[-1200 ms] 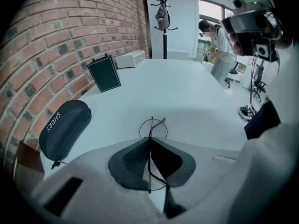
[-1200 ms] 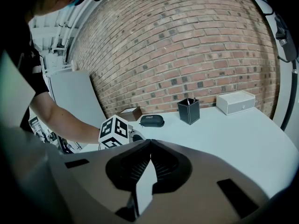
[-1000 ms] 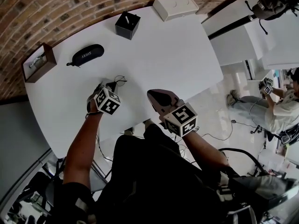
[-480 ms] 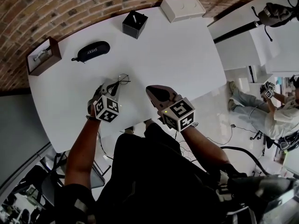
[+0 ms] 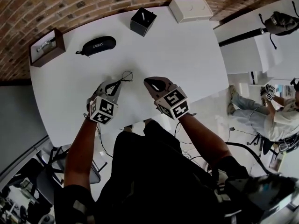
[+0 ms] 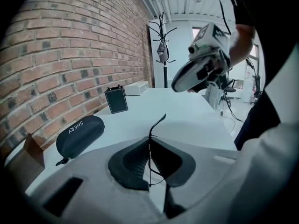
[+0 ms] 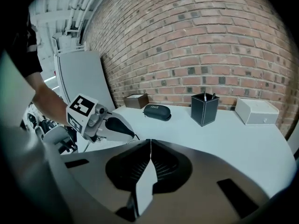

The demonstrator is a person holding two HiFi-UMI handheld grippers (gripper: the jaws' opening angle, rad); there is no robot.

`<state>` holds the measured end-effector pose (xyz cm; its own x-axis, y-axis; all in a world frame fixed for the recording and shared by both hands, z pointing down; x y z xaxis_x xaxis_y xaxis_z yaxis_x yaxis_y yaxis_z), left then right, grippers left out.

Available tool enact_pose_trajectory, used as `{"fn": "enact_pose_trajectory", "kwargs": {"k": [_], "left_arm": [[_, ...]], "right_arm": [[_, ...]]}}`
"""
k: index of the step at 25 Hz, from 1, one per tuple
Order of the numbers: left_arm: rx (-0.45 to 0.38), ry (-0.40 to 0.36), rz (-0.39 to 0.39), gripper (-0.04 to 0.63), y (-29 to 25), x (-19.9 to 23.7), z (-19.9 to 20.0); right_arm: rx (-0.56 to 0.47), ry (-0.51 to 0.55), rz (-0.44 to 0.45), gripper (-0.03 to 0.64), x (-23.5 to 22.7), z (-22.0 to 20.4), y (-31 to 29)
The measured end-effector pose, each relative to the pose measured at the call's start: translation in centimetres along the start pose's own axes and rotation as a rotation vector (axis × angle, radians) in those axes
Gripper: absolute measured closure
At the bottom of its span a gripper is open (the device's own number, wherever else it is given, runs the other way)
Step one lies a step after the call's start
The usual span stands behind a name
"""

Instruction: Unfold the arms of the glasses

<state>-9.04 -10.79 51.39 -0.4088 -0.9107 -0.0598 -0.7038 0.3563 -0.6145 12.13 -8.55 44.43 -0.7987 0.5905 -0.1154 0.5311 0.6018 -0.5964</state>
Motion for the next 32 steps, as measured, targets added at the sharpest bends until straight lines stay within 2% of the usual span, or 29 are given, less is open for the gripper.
{"fn": "enact_pose_trajectory", "kwargs": {"k": [6,14,17,23,32], "left_arm": [[-0.044,0.028,0.000,0.575,1.1,-0.1,-0.2],[-0.076,0.066,0.011,0.575,2.4,0.0,-1.0],[-0.117,0.096,0.016,0.575,3.2,0.3,-0.7],[-0.193,0.139,0.022,0.575,4.1,0.6,-0.7],[-0.231,0.190,0.030,0.575,5.2,0.9,-1.8]], "right_arm": [[0.041,0.163,0.047,0.609,0.6,0.1,-2.5],[0.080,0.221,0.084,0.609,1.4,-0.2,-4.2],[0.099,0.274,0.106,0.609,1.9,0.0,-5.0],[0.137,0.473,0.174,0.607,3.8,0.7,-7.6],[0.221,0.722,0.261,0.605,5.4,0.6,-11.5]]}}
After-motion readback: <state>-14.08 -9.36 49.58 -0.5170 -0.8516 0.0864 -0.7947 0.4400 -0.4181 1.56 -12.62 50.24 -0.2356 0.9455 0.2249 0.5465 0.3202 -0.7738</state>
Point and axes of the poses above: the fingertips, and each gripper's own axes: y backward along the fingers, x to its left, z out of its top, the point moved 10 cm from there along y, backward along the fingers, and after that the axes turned 4 degrees about -z, right-handed, at the moved point
